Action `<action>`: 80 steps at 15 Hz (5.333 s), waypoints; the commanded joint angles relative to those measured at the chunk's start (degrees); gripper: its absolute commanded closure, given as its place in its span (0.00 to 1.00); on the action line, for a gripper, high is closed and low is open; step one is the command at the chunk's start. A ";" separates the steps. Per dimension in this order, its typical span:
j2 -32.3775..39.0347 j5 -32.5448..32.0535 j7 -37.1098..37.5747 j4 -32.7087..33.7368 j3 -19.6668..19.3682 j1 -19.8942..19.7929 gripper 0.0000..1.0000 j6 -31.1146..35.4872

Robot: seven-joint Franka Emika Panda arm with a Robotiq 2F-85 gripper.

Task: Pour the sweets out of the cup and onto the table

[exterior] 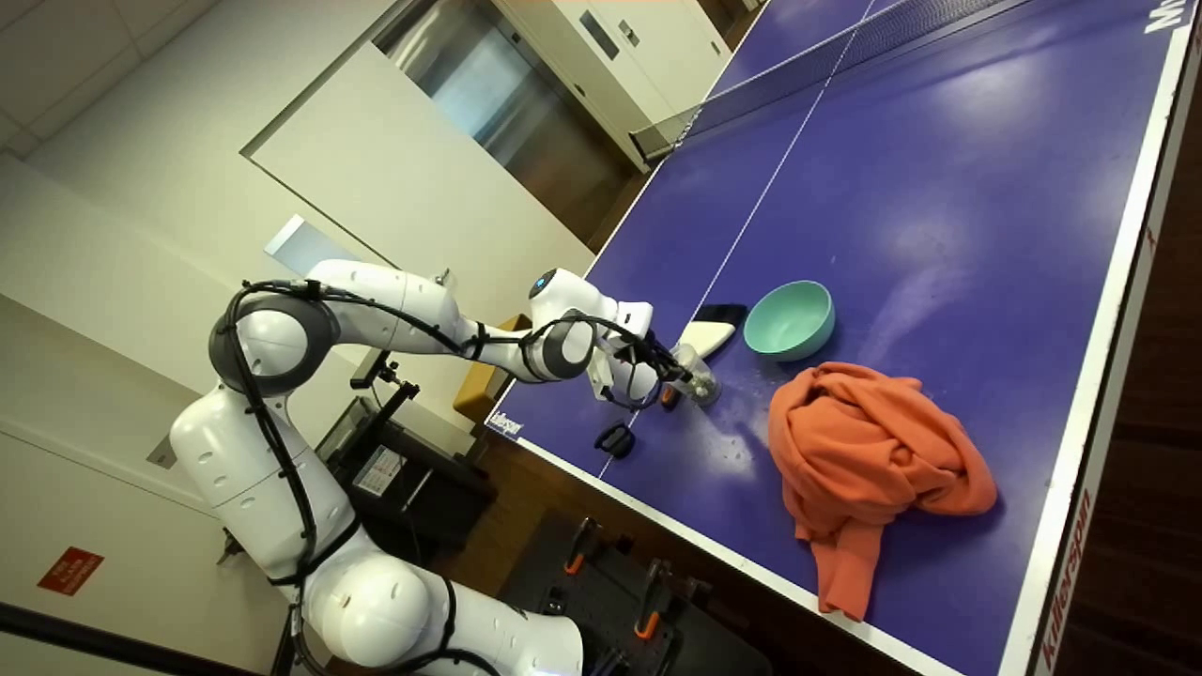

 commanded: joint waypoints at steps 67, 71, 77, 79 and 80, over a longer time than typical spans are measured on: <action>21.01 -47.60 14.59 37.33 11.00 -4.45 0.99 -104.23; 11.76 -43.33 13.58 34.13 11.26 -6.29 0.99 -100.14; 2.37 -34.61 14.98 33.89 10.62 -7.49 0.99 -93.25; 1.20 -32.33 16.01 34.76 10.22 -7.66 0.99 -89.44; 0.88 -31.76 16.77 34.97 9.96 -7.74 0.99 -86.73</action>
